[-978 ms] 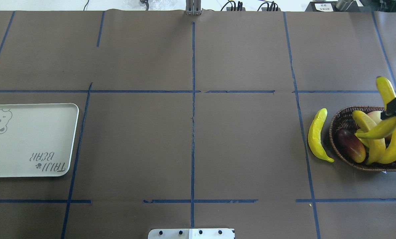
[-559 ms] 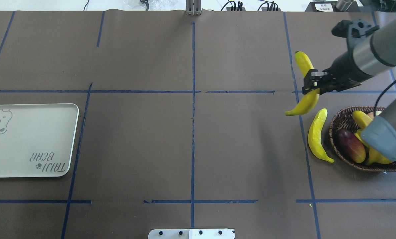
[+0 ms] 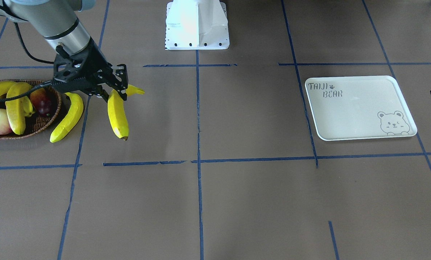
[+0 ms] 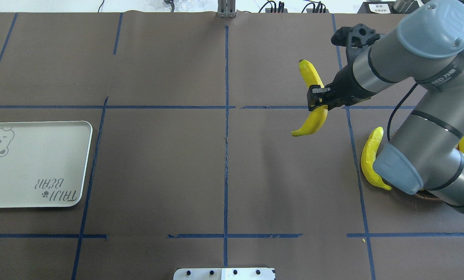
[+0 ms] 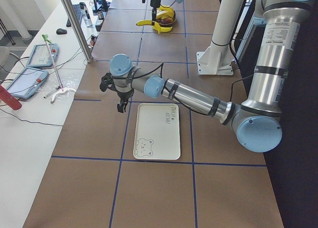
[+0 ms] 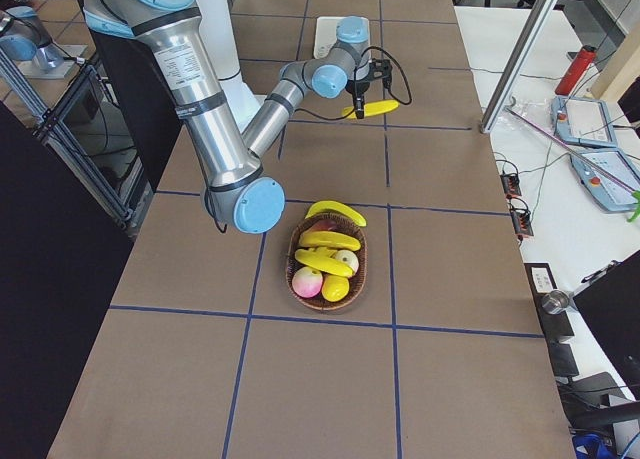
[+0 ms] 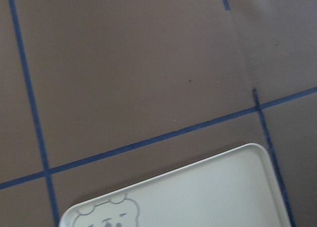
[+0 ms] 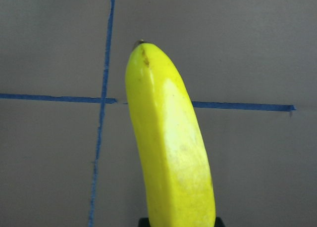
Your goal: Transfer all bananas from basket to plate
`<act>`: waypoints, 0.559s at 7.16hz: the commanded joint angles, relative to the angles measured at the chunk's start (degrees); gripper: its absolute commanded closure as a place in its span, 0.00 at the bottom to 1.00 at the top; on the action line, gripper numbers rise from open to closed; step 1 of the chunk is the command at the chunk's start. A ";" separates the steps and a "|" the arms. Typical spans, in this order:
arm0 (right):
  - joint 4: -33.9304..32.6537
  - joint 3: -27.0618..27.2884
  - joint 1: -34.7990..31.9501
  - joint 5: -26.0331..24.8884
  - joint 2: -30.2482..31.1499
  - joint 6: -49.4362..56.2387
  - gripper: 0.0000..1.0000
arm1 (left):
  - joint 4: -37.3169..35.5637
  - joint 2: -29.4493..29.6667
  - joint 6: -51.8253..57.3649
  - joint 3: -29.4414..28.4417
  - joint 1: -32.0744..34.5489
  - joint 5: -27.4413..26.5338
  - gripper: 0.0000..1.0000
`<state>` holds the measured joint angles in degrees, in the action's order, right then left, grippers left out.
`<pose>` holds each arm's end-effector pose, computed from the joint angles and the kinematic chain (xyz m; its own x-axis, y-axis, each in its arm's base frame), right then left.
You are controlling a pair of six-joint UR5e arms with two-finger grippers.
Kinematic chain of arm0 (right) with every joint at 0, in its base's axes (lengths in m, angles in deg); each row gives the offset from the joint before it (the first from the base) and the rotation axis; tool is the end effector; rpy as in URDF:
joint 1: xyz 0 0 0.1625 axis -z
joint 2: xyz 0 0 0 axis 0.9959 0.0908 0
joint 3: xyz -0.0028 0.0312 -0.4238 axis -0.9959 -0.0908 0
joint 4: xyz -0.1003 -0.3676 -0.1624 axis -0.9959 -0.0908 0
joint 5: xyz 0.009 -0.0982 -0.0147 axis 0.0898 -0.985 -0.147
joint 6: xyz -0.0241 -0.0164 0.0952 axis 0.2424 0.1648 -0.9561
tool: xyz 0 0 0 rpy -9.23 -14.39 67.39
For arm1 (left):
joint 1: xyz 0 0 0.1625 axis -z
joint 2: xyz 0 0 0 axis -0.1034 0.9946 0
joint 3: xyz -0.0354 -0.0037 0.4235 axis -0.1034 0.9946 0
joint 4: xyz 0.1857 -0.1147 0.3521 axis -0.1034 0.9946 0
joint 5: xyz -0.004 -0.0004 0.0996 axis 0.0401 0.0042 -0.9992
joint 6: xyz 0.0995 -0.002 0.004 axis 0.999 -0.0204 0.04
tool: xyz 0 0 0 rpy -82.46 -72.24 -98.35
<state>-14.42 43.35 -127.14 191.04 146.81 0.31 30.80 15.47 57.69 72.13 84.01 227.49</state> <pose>-0.3668 -0.4557 0.1977 0.5494 -0.0743 0.8322 -0.0981 0.9834 0.1526 0.0632 -0.5515 0.4302 0.5241 0.2273 -0.8208 -0.0518 0.9705 0.2356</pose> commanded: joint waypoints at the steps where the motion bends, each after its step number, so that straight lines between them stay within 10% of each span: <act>1: 0.17 -2.45 6.12 -7.41 -6.25 -7.34 0.99 | 0.39 9.51 -20.27 0.44 -10.89 1.66 0.00; 4: 11.97 -9.01 12.01 -14.80 -8.99 -15.33 0.99 | 3.79 17.62 -37.25 -0.43 -18.03 1.40 0.00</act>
<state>-8.45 38.06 -117.65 179.39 139.25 -10.89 32.21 30.06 27.94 72.29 68.47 229.04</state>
